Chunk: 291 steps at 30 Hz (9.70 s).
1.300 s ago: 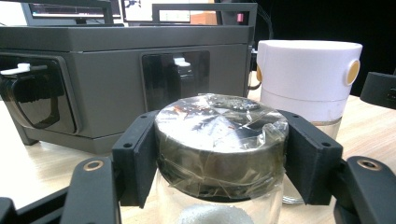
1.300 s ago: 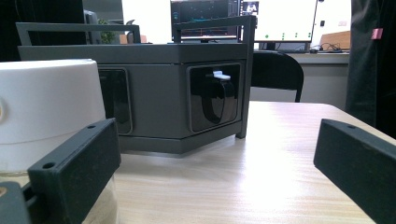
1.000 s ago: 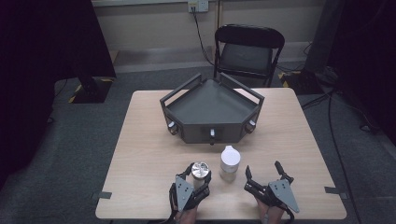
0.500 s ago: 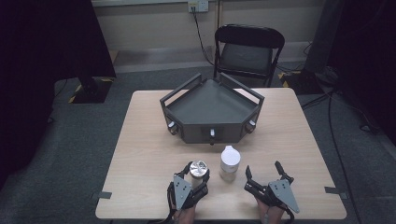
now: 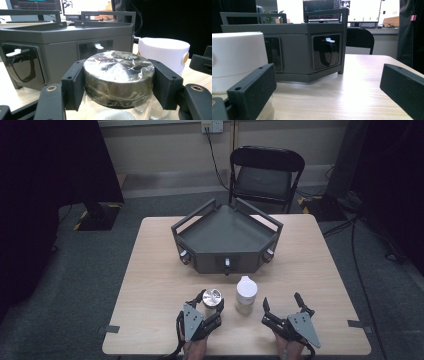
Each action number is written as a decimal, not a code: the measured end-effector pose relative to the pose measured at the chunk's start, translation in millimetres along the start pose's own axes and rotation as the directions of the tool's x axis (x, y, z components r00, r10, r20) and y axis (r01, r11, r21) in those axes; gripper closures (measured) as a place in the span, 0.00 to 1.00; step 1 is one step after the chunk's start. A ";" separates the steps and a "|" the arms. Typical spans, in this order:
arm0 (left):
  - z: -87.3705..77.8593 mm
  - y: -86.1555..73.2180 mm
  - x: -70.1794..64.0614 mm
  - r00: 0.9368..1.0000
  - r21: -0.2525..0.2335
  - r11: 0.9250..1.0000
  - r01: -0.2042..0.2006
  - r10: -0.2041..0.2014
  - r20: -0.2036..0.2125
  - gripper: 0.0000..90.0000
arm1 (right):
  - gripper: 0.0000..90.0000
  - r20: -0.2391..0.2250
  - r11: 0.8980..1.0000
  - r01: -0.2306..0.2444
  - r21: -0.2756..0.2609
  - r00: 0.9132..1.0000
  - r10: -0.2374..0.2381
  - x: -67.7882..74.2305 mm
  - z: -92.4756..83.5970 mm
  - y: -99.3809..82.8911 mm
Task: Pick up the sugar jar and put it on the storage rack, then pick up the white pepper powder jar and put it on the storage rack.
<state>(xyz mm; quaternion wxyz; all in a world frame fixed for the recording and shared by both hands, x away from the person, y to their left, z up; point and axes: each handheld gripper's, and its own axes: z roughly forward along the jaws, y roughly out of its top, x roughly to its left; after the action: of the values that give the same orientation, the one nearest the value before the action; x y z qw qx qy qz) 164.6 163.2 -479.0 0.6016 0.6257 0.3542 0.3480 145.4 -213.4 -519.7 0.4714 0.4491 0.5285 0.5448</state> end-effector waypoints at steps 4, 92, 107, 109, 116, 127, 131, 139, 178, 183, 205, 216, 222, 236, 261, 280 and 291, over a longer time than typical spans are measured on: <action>0.9 3.0 2.6 1.000 -0.006 1.000 -0.002 0.002 0.007 0.39 | 0.00 0.000 1.000 0.000 0.000 1.000 0.000 0.0 0.0 0.0; 113.7 119.4 39.5 0.974 -0.072 0.994 0.079 -0.092 -0.207 0.39 | 0.00 -0.003 1.000 0.005 0.003 1.000 -0.005 -0.2 -0.1 0.4; 155.4 121.0 51.3 0.968 -0.008 0.998 0.066 -0.066 -0.242 0.39 | 0.00 0.000 1.000 0.005 0.003 1.000 -0.005 0.2 0.0 0.4; 157.6 119.6 50.4 0.969 -0.002 0.998 0.059 -0.058 -0.242 0.39 | 0.00 -0.001 1.000 0.005 0.003 1.000 -0.005 0.2 0.0 0.5; 162.0 116.1 50.4 0.967 0.024 0.998 0.066 -0.058 -0.247 0.39 | 0.00 -0.001 1.000 0.005 0.003 1.000 -0.005 0.1 0.0 0.4; 162.3 110.8 48.5 0.968 0.034 0.999 0.031 -0.021 -0.252 0.39 | 0.00 0.001 1.000 0.007 0.003 1.000 -0.007 0.4 0.1 0.4; 164.2 110.2 44.8 0.964 0.033 0.999 0.028 -0.018 -0.267 0.39 | 0.00 0.001 1.000 0.007 0.003 1.000 -0.007 0.5 0.1 0.5; 164.1 111.7 44.3 0.964 0.042 0.999 0.022 -0.010 -0.266 0.39 | 0.00 0.002 1.000 0.006 0.004 1.000 -0.006 0.7 0.1 0.5; 127.1 103.4 42.6 0.965 -0.002 0.996 0.089 -0.087 -0.246 0.00 | 0.00 0.004 1.000 0.006 0.003 1.000 -0.006 1.0 0.0 0.4; 114.9 94.5 43.3 0.972 -0.023 0.997 0.073 -0.076 -0.221 0.00 | 0.00 0.005 1.000 0.006 0.004 1.000 -0.006 1.2 0.0 0.5; 67.4 68.2 35.4 0.966 -0.055 0.994 0.092 -0.102 -0.237 0.00 | 0.00 0.007 1.000 0.006 0.004 1.000 -0.006 1.6 0.0 0.6; 45.3 49.6 28.7 0.963 -0.080 0.993 0.088 -0.105 -0.250 0.00 | 0.00 0.007 1.000 0.006 0.004 1.000 -0.007 1.7 0.0 0.5; 31.8 32.8 25.2 0.956 -0.082 0.990 0.112 -0.130 -0.264 0.00 | 0.00 0.008 1.000 0.007 0.004 1.000 -0.007 1.8 0.0 0.6; 10.4 0.7 10.6 0.937 -0.065 0.990 0.122 -0.136 -0.323 0.00 | 0.00 0.010 1.000 0.006 0.004 1.000 -0.006 2.2 0.0 0.5; -2.4 -42.5 -15.7 0.910 -0.062 0.998 0.003 -0.028 -0.413 0.00 | 0.00 0.012 1.000 0.006 0.003 1.000 -0.006 2.5 -0.1 0.4; -2.3 -42.0 -15.8 0.910 -0.060 0.998 0.005 -0.029 -0.414 0.00 | 0.00 0.005 1.000 -0.014 0.008 1.000 0.014 -1.2 0.6 6.1; -2.3 -41.9 -15.8 0.910 -0.059 0.998 0.005 -0.029 -0.414 0.00 | 0.00 -0.101 0.997 -0.023 -0.079 0.995 0.015 9.1 -1.1 35.8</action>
<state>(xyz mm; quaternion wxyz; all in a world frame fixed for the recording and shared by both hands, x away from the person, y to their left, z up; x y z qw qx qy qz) 153.6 151.8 -521.0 0.5334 0.5172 0.4689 0.4776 141.5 -204.5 -484.1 0.4567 0.4072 0.5250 0.5916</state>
